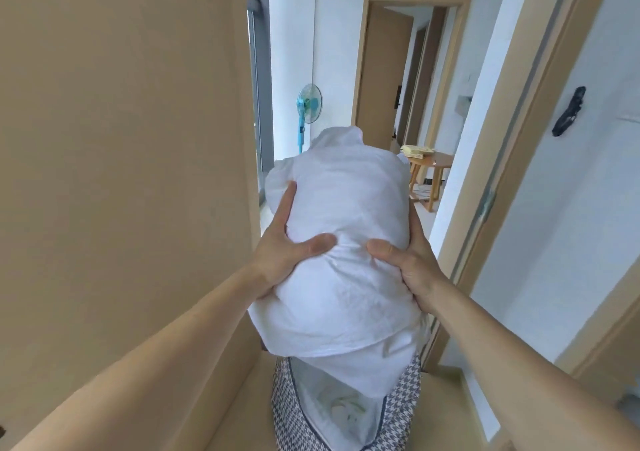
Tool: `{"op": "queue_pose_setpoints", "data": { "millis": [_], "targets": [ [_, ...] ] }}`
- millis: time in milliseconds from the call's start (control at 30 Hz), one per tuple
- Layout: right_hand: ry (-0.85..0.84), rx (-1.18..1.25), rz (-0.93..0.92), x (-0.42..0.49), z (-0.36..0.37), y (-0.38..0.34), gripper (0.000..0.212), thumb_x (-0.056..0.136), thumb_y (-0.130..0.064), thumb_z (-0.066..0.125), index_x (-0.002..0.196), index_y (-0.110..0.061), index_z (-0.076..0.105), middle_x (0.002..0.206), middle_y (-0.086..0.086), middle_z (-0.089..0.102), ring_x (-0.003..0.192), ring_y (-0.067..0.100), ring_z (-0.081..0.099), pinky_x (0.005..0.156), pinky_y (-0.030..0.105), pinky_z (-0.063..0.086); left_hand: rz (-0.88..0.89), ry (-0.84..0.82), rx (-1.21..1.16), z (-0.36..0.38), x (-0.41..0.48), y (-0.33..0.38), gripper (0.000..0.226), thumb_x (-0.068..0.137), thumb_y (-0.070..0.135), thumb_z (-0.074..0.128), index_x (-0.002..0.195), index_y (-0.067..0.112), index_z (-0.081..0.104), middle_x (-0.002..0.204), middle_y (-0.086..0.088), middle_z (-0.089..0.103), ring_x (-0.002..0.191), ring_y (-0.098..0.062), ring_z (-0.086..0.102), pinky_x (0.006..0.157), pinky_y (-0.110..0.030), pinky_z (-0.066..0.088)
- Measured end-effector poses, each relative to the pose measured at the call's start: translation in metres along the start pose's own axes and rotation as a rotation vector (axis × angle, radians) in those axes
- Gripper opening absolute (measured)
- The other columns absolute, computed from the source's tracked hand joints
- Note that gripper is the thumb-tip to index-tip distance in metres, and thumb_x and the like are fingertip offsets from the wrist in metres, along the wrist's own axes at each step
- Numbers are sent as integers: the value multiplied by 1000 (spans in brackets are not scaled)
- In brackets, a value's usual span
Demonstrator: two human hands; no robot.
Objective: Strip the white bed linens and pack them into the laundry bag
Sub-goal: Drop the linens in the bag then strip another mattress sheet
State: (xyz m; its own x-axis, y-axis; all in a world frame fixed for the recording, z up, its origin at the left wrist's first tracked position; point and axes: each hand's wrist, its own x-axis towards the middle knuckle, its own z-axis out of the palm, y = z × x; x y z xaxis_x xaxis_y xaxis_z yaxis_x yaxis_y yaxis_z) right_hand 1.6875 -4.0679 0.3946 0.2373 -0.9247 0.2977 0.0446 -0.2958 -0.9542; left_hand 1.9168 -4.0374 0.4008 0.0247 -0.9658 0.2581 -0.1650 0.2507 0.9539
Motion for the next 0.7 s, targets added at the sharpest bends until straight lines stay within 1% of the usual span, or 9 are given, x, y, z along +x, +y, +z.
{"op": "queue_pose_setpoints", "data": {
  "millis": [67, 167, 300, 400, 467, 533, 600, 633, 700],
  "targets": [
    [20, -13, 19, 31, -3, 21, 121, 46, -51, 96, 148, -53, 32, 145, -23, 50, 131, 8, 53, 108, 47, 47, -14, -27, -10, -3, 37, -22, 120, 52, 59, 87, 150, 59, 18, 134, 40, 46, 127, 7, 50, 110, -29, 41],
    [57, -25, 77, 69, -17, 63, 119, 50, -49, 95, 148, -57, 28, 145, -26, 49, 131, 7, 52, 110, 47, 45, -65, -86, 4, 3, 88, -59, 122, 52, 61, 87, 150, 59, 15, 124, 51, 47, 117, 20, 50, 95, -10, 43],
    [75, -4, 176, 108, -42, 138, 118, 51, -45, 93, 146, -63, 27, 142, -32, 49, 126, 0, 55, 105, 39, 49, -165, -122, 10, 28, 139, -126, 123, 53, 61, 86, 152, 57, 13, 137, 41, 42, 126, 10, 49, 102, -18, 41],
    [85, 51, 257, 130, -62, 209, 113, 51, -43, 94, 141, -67, 31, 133, -40, 51, 119, -7, 58, 92, 26, 56, -262, -136, 14, 51, 171, -192, 123, 53, 59, 86, 151, 58, 12, 133, 42, 44, 116, 18, 51, 87, -5, 45],
    [67, 100, 347, 140, -75, 258, 112, 53, -40, 95, 142, -65, 31, 136, -29, 55, 120, 2, 61, 91, 31, 58, -359, -139, 5, 69, 186, -240, 123, 53, 59, 87, 149, 61, 12, 134, 39, 43, 116, 17, 52, 85, -8, 48],
    [70, 131, 434, 146, -89, 311, 110, 55, -38, 95, 144, -60, 34, 136, -19, 60, 119, 11, 64, 89, 38, 60, -453, -162, -3, 89, 198, -286, 122, 53, 61, 88, 148, 64, 11, 140, 33, 43, 121, 8, 53, 92, -16, 51],
    [73, 144, 527, 146, -101, 364, 108, 54, -40, 96, 143, -58, 37, 132, -16, 64, 114, 14, 67, 84, 38, 61, -561, -174, -28, 107, 202, -334, 122, 53, 60, 88, 148, 64, 12, 145, 25, 44, 128, -4, 53, 103, -33, 49],
    [67, 152, 578, 142, -106, 390, 107, 53, -43, 96, 142, -59, 38, 131, -15, 65, 113, 15, 68, 84, 38, 61, -609, -173, -35, 115, 201, -359, 122, 53, 59, 89, 148, 63, 13, 146, 23, 45, 128, -7, 53, 105, -38, 48],
    [71, 162, 674, 130, -114, 435, 108, 50, -47, 98, 141, -58, 40, 131, -14, 66, 114, 17, 68, 87, 42, 60, -703, -170, -33, 129, 193, -405, 121, 52, 59, 89, 149, 62, 14, 143, 23, 48, 127, -7, 54, 105, -38, 48]
  ]
}}
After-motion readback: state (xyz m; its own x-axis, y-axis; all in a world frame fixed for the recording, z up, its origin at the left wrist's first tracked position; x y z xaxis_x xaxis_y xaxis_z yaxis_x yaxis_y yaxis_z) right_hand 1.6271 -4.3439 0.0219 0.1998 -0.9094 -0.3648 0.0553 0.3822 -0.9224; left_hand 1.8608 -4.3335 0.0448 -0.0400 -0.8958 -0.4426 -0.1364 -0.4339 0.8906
